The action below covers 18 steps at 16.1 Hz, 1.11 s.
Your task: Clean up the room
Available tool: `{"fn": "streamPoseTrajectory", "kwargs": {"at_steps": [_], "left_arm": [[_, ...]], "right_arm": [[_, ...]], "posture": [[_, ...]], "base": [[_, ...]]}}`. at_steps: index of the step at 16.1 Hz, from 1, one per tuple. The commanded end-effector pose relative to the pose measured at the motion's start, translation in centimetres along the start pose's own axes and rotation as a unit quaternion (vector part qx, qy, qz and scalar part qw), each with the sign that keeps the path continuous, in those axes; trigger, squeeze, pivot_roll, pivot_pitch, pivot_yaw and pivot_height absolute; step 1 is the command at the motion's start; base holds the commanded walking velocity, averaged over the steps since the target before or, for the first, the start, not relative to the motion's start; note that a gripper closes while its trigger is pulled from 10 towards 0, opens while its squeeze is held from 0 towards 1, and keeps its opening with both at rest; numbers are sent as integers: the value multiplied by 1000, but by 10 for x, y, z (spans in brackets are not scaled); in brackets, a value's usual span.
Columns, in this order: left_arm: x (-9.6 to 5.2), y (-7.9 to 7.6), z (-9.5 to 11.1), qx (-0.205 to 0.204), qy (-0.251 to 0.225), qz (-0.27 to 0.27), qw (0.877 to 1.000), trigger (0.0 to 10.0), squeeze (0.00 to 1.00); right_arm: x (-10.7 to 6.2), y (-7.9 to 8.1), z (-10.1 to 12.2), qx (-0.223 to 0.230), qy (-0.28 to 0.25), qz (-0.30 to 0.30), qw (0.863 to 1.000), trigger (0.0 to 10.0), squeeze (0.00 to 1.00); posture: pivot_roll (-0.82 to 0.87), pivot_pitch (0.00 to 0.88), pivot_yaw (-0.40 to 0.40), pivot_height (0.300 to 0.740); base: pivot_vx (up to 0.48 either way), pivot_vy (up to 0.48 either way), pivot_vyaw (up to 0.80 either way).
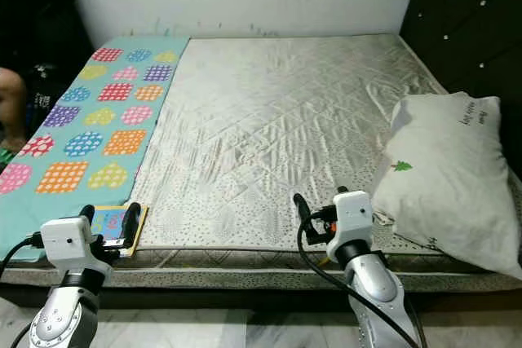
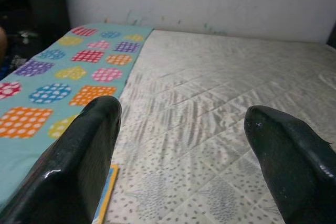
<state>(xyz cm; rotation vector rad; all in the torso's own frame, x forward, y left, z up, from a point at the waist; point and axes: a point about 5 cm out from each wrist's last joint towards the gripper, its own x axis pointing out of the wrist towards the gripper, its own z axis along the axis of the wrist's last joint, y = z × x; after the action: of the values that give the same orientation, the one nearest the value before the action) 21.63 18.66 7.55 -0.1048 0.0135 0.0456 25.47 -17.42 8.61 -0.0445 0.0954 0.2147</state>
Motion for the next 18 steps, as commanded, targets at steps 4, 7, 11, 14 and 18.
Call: {"fn": "streamPoseTrajectory", "kwargs": {"at_steps": [4,7,11,14,18], "left_arm": [[5,-4,5,-4,-8,-13,1000,10000,0],[6,-7,6,-6,-10,-20,1000,10000,0],[8,-9,9,-7,-15,-29,999,10000,0],[7,-10,8,-4,-13,-31,999,10000,0],[8,-14,7,-5,-12,-42,999,10000,0]], "right_arm": [[2,1,5,21,0,-5,1000,10000,0],[4,1,6,14,-2,-5,1000,10000,0],[6,7,6,14,0,2,1000,10000,0],[7,9,6,2,-1,10,1000,10000,0],[8,11,5,-11,1,14,1000,10000,0]], "posture": [[-116,0,57,740],[-117,0,65,740],[-109,0,65,740],[-109,0,65,740],[-109,0,64,740]], "base": [[0,0,-800],[0,0,0],[0,0,0],[0,0,0],[0,0,0]]}}
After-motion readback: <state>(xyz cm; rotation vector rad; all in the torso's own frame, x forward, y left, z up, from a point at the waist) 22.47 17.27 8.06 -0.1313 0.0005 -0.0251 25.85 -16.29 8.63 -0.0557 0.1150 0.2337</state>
